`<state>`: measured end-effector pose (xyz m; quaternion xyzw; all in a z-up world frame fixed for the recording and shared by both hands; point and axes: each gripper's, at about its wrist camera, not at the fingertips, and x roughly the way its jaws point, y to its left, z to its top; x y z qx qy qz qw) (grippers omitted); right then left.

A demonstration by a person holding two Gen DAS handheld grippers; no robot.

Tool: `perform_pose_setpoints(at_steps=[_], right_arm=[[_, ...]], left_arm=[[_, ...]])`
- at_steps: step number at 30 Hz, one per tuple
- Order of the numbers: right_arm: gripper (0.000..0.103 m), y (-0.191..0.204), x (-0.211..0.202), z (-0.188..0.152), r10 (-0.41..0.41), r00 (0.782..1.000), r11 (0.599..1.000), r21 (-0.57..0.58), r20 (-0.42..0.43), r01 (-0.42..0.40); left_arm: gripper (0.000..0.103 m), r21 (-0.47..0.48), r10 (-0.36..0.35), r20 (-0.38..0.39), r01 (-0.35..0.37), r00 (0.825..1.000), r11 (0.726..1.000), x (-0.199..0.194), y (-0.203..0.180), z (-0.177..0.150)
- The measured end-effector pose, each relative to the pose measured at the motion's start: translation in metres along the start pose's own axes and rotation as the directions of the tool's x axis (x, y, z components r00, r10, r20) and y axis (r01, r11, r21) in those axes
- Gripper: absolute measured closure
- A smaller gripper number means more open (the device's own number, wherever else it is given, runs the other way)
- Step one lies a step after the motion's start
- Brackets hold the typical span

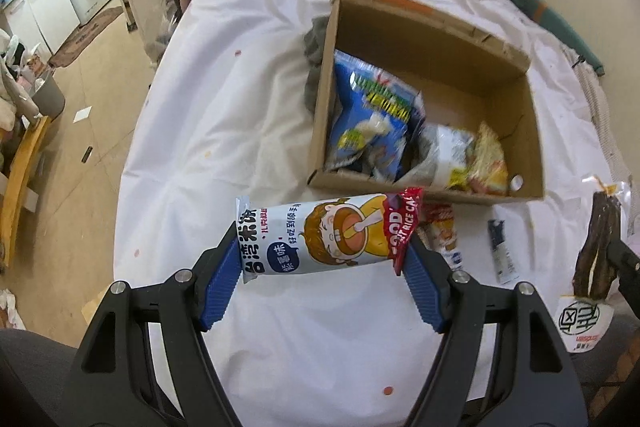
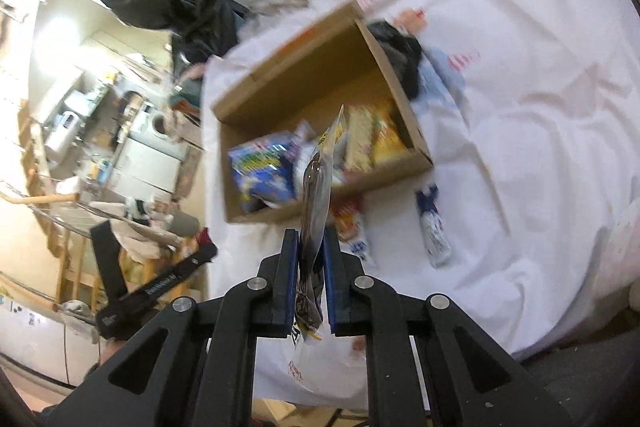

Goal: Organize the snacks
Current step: 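Carry the brown bar into the box with the right tool while the left tool lowers the cake packet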

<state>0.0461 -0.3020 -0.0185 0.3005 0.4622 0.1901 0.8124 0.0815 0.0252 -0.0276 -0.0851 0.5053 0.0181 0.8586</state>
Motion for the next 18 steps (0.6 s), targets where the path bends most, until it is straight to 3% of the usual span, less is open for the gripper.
perform_pose_setpoints(at_steps=[8,18], right_arm=[[0.091,0.027,-0.016,0.037,0.039,0.997,0.997,-0.074,0.072,-0.034],[0.091,0.040,0.003,0.079,0.053,0.993,0.994,-0.103,0.106,-0.042]], left_arm=[[0.032,0.056,-0.023,0.114,0.017,0.993,0.998,-0.035,-0.021,0.036],[0.032,0.108,-0.044,0.146,0.028,0.988,0.994,-0.032,-0.041,0.074]])
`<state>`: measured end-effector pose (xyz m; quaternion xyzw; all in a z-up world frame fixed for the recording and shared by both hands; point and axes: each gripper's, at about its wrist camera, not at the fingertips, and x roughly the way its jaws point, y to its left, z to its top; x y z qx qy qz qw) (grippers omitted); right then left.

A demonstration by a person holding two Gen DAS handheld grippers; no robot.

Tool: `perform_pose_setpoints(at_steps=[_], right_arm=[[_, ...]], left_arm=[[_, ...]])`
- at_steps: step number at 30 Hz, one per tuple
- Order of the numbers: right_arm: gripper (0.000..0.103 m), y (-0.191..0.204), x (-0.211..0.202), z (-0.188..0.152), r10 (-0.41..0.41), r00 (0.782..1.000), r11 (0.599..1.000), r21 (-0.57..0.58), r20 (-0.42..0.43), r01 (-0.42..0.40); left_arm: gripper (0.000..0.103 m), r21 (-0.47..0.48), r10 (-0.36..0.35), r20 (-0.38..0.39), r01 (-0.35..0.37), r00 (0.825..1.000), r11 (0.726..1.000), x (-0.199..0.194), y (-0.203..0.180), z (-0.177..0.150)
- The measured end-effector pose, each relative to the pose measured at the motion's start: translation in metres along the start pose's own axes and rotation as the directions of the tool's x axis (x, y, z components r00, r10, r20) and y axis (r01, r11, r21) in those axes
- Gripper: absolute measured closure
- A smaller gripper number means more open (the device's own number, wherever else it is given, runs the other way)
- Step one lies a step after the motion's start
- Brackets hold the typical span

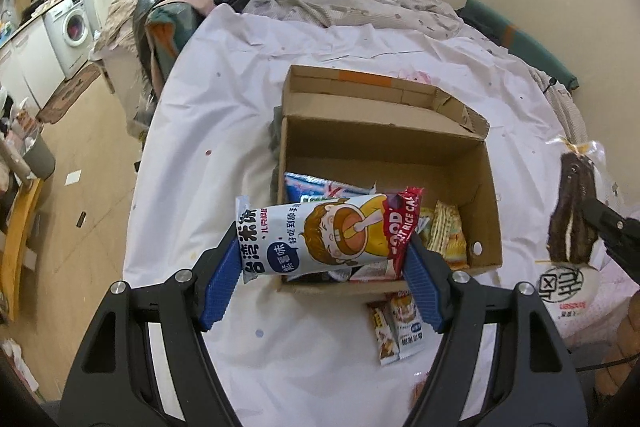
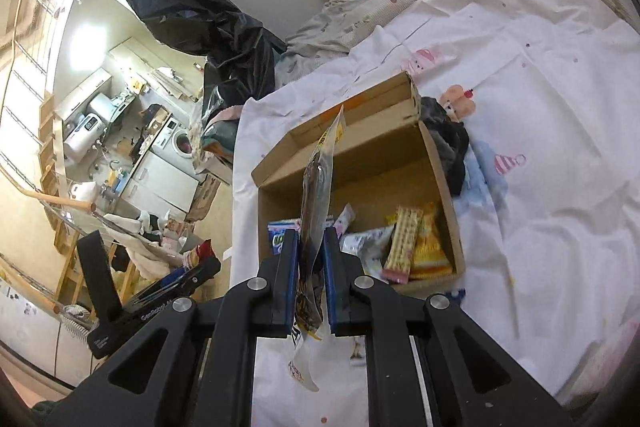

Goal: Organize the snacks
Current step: 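Carry the brown bar into the box with the right tool while the left tool lowers the cake packet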

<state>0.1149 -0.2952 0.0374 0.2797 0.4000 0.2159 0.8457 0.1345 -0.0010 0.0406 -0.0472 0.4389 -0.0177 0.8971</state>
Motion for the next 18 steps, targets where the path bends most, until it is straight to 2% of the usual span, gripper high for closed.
perform_pose_setpoints(at_steps=[9,15,18], right_arm=[[0.091,-0.022,0.037,0.019,-0.064,0.998,0.998,-0.004,-0.008,0.064],[0.091,-0.049,0.065,0.017,-0.117,0.993,0.993,0.015,-0.003,0.117],[0.091,-0.057,0.077,0.016,-0.142,0.990,0.990,0.023,-0.028,0.142]], left_arm=[[0.032,0.041,-0.021,-0.019,0.022,1.000,0.999,0.034,-0.016,0.013],[0.032,0.055,-0.029,-0.043,0.032,0.999,0.998,0.066,-0.024,0.014],[0.032,0.098,-0.026,-0.029,0.029,0.999,0.995,0.079,-0.031,0.007]])
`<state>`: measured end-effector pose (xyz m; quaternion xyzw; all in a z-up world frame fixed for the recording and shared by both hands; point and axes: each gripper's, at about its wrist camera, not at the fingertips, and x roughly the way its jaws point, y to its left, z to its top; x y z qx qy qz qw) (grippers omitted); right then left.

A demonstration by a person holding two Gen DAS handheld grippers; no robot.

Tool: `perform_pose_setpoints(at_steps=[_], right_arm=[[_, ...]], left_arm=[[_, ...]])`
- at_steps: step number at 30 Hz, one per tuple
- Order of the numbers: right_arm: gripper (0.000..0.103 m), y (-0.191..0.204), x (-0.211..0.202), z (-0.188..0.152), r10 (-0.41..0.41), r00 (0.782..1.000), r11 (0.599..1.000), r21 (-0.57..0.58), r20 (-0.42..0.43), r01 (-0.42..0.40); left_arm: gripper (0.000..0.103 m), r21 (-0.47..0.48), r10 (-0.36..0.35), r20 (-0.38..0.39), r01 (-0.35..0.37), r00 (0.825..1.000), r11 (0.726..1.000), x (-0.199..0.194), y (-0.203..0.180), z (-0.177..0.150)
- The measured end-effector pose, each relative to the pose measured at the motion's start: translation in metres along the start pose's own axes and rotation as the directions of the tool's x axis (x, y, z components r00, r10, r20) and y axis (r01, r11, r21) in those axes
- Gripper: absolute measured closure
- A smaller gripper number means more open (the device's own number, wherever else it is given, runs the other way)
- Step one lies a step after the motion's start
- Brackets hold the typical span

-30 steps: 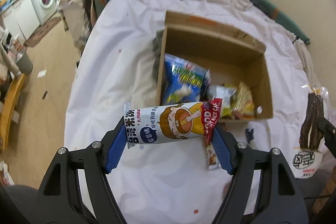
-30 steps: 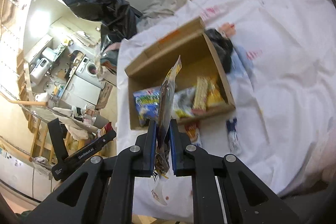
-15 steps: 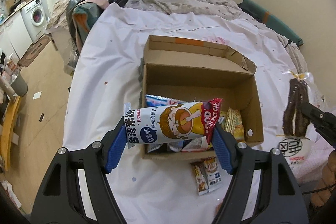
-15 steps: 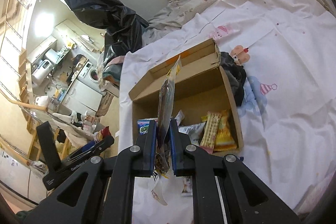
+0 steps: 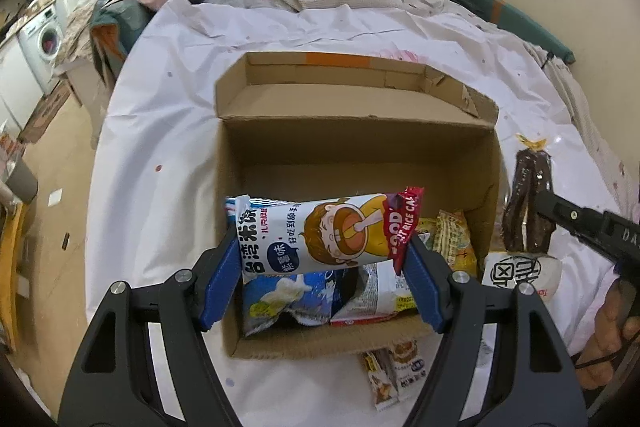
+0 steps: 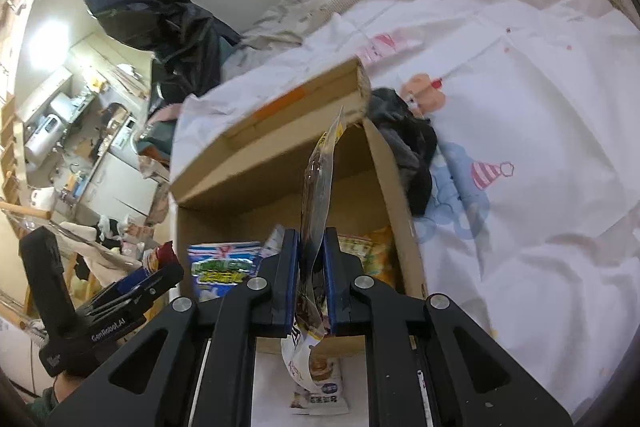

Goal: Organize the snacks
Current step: 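Carry the brown bar into the box with the right tool while the left tool lowers the cake packet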

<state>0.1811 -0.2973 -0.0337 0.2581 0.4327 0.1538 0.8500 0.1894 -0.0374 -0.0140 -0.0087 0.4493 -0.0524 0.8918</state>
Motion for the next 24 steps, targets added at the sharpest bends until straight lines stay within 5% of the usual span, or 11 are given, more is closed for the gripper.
perform_pose_setpoints(at_steps=[5,24], right_arm=[[0.091,0.004,0.017,-0.002,-0.047,0.999,0.998,-0.049,-0.021,0.046],[0.090,0.015,0.047,-0.013,-0.090,0.989,0.992,-0.099,-0.113,0.079]], left_arm=[[0.032,0.100,0.026,0.016,-0.027,1.000,0.995,0.011,-0.013,-0.007],[0.029,0.053,-0.004,0.008,0.003,1.000,0.999,0.019,-0.010,-0.003]])
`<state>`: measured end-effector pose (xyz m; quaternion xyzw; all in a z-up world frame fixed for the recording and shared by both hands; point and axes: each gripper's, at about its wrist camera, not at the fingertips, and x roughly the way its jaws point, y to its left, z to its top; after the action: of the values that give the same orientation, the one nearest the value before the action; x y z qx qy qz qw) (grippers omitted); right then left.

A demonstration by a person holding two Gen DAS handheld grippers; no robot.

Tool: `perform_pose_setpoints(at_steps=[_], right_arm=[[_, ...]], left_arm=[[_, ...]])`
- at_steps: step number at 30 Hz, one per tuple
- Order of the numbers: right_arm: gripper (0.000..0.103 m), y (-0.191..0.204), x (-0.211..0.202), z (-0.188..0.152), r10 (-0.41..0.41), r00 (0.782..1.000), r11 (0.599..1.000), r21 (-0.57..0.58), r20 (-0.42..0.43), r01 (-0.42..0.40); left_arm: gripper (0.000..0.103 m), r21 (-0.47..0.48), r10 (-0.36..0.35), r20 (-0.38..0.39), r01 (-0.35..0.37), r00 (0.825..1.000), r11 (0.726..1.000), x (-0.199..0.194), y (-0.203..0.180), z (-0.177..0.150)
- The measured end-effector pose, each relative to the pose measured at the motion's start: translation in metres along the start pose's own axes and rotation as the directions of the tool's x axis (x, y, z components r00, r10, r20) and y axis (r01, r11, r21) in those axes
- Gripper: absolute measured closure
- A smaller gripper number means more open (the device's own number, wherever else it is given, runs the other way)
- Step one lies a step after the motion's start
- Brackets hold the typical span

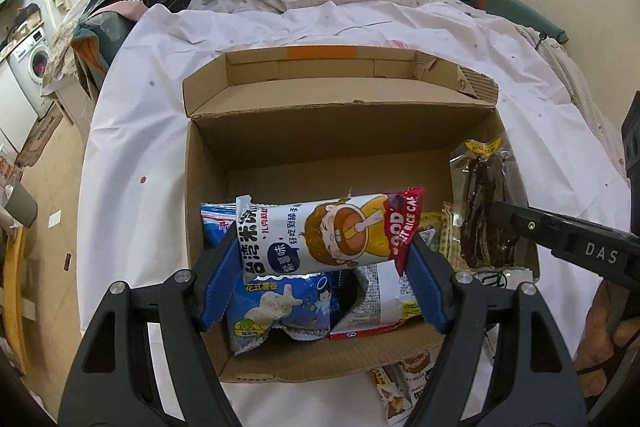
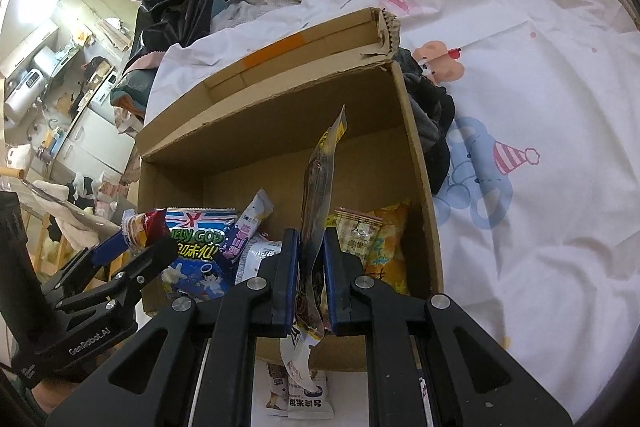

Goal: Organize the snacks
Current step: 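Carry the brown bar into the box with the right tool while the left tool lowers the cake packet, then open both tools to release the snacks in the box and withdraw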

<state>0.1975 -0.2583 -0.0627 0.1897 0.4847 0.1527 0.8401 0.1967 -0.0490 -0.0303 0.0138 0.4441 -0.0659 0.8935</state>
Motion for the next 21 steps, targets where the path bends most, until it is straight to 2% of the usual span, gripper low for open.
perform_pose_setpoints(at_steps=[7,14,21], right_arm=[[0.090,0.001,0.002,0.001,-0.006,1.000,1.000,-0.002,-0.005,0.006],[0.089,0.001,0.003,0.001,-0.005,1.000,1.000,-0.004,-0.004,0.005],[0.086,0.004,-0.001,0.001,0.008,1.000,1.000,-0.018,0.017,-0.008]], left_arm=[[0.027,-0.019,0.008,-0.001,-0.008,1.000,1.000,-0.001,0.004,0.000],[0.008,-0.058,-0.021,-0.003,0.021,1.000,0.998,-0.004,0.010,0.001],[0.006,-0.075,-0.035,-0.010,0.034,0.999,0.997,-0.004,0.012,0.001]])
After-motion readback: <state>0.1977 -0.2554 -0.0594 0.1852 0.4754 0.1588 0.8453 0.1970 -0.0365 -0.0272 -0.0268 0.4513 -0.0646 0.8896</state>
